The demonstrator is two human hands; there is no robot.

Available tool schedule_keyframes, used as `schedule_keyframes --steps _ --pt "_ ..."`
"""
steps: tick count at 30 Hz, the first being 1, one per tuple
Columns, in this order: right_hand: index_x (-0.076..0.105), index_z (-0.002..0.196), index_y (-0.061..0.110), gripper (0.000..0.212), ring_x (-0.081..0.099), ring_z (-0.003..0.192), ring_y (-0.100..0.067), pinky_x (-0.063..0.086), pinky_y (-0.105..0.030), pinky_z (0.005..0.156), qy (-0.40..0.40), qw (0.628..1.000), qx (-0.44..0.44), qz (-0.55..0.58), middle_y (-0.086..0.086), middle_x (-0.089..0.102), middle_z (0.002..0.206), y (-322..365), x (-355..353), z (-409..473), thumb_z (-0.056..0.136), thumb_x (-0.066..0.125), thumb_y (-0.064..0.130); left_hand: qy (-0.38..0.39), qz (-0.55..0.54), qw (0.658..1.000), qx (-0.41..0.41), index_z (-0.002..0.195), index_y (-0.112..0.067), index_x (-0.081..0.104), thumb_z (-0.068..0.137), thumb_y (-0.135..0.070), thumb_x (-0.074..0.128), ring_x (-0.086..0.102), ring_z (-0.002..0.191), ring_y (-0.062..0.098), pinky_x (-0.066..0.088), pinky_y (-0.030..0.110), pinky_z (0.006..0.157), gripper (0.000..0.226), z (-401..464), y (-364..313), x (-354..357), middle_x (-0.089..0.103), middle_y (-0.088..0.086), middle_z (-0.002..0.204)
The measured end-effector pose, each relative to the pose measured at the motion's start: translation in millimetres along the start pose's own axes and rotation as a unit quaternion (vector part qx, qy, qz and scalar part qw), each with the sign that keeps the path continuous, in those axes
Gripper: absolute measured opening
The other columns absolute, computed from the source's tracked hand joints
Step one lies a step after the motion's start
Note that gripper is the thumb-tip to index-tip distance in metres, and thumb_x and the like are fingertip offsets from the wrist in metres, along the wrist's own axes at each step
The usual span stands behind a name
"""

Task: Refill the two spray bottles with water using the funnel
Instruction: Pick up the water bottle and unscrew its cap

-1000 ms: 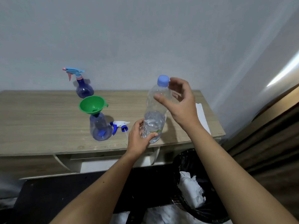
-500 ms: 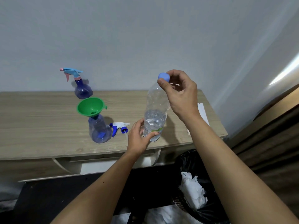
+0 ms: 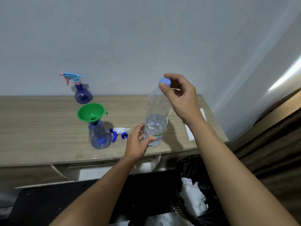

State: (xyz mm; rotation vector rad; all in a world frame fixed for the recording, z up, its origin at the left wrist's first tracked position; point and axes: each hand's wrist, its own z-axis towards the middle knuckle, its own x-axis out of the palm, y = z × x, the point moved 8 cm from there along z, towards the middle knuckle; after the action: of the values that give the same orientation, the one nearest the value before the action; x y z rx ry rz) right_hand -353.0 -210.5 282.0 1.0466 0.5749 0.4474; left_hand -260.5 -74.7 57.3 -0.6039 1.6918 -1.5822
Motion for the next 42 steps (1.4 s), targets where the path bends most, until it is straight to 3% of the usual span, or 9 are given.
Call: schedule_keyframes --steps 4,8,11,16,21,24,29,33,42 --pt "0.071 0.104 0.019 0.03 0.067 0.084 -0.007 0.057 -0.029 0.086 -0.053 0.998 0.022 0.01 0.009 0.075 0.098 -1 -1 1 0.083 0.089 0.03 0.003 0.009 1.0 0.002 0.147 -0.012 0.055 0.078 -0.015 0.093 0.06 0.125 -0.001 0.052 0.021 0.106 0.079 3 1 0 0.064 0.0 0.14" --pt "0.074 0.111 0.022 0.012 0.067 0.092 -0.003 0.052 -0.024 0.09 0.008 1.0 0.006 0.0 0.007 0.073 0.106 -2 -1 3 0.099 0.073 0.023 0.0 0.007 1.0 -0.002 0.145 -0.012 0.056 0.078 -0.014 0.093 0.06 0.123 -0.005 0.053 0.019 0.104 0.077 4 4 1 0.064 -0.002 0.138" --pt "0.072 0.12 0.023 0.017 0.066 0.102 -0.002 0.049 -0.022 0.092 0.042 0.999 -0.001 -0.02 0.003 0.07 0.119 0 -1 2 0.105 0.065 0.024 -0.001 0.003 1.0 -0.004 0.147 -0.013 0.055 0.079 -0.012 0.092 0.057 0.123 -0.009 0.052 0.018 0.105 0.077 3 5 1 0.063 -0.002 0.139" --pt "0.068 0.107 0.02 0.032 0.068 0.092 -0.008 0.056 -0.027 0.088 -0.058 0.998 0.014 0.012 0.006 0.074 0.1 -4 -3 -3 0.084 0.089 0.026 0.001 0.009 1.0 0.006 0.149 -0.013 0.053 0.082 -0.011 0.09 0.056 0.124 -0.011 0.051 0.017 0.106 0.077 3 6 1 0.061 -0.005 0.14" --pt "0.073 0.116 0.015 0.016 0.068 0.098 -0.001 0.051 -0.019 0.093 0.0 1.0 -0.012 -0.003 0.001 0.074 0.112 -1 0 -2 0.101 0.07 0.02 -0.004 0.009 1.0 0.013 0.15 -0.016 0.052 0.083 -0.007 0.088 0.055 0.122 -0.017 0.05 0.013 0.103 0.077 1 6 4 0.059 -0.006 0.138" --pt "0.073 0.123 0.019 0.023 0.068 0.108 -0.006 0.051 -0.025 0.099 0.032 0.999 -0.006 -0.005 -0.001 0.072 0.123 0 -2 2 0.104 0.064 0.028 -0.002 0.011 1.0 0.016 0.152 -0.014 0.05 0.084 -0.007 0.088 0.058 0.123 -0.011 0.048 0.011 0.103 0.078 3 4 3 0.059 -0.004 0.14" --pt "0.062 0.114 0.021 0.039 0.058 0.081 -0.006 0.053 -0.026 0.087 0.005 1.0 0.011 0.009 0.006 0.066 0.104 -2 -2 4 0.085 0.086 0.028 0.005 0.017 1.0 0.015 0.153 -0.014 0.049 0.085 -0.01 0.087 0.057 0.124 -0.006 0.048 0.012 0.104 0.078 2 6 4 0.058 -0.003 0.141" --pt "0.067 0.118 0.018 0.021 0.066 0.092 -0.002 0.054 -0.024 0.091 0.029 0.999 -0.013 -0.014 0.011 0.071 0.106 3 1 6 0.098 0.073 0.019 0.008 0.017 1.0 0.018 0.154 -0.014 0.047 0.086 -0.014 0.087 0.058 0.131 0.007 0.049 0.022 0.11 0.08 2 6 5 0.058 -0.002 0.145" --pt "0.069 0.127 0.01 0.029 0.065 0.094 -0.001 0.053 -0.023 0.093 -0.036 0.998 -0.032 0.04 0.003 0.073 0.111 17 -30 11 0.098 0.073 0.01 0.011 0.027 0.999 0.018 0.155 -0.012 0.047 0.086 -0.014 0.088 0.058 0.135 0.012 0.049 0.029 0.114 0.081 1 5 2 0.058 0.0 0.147"
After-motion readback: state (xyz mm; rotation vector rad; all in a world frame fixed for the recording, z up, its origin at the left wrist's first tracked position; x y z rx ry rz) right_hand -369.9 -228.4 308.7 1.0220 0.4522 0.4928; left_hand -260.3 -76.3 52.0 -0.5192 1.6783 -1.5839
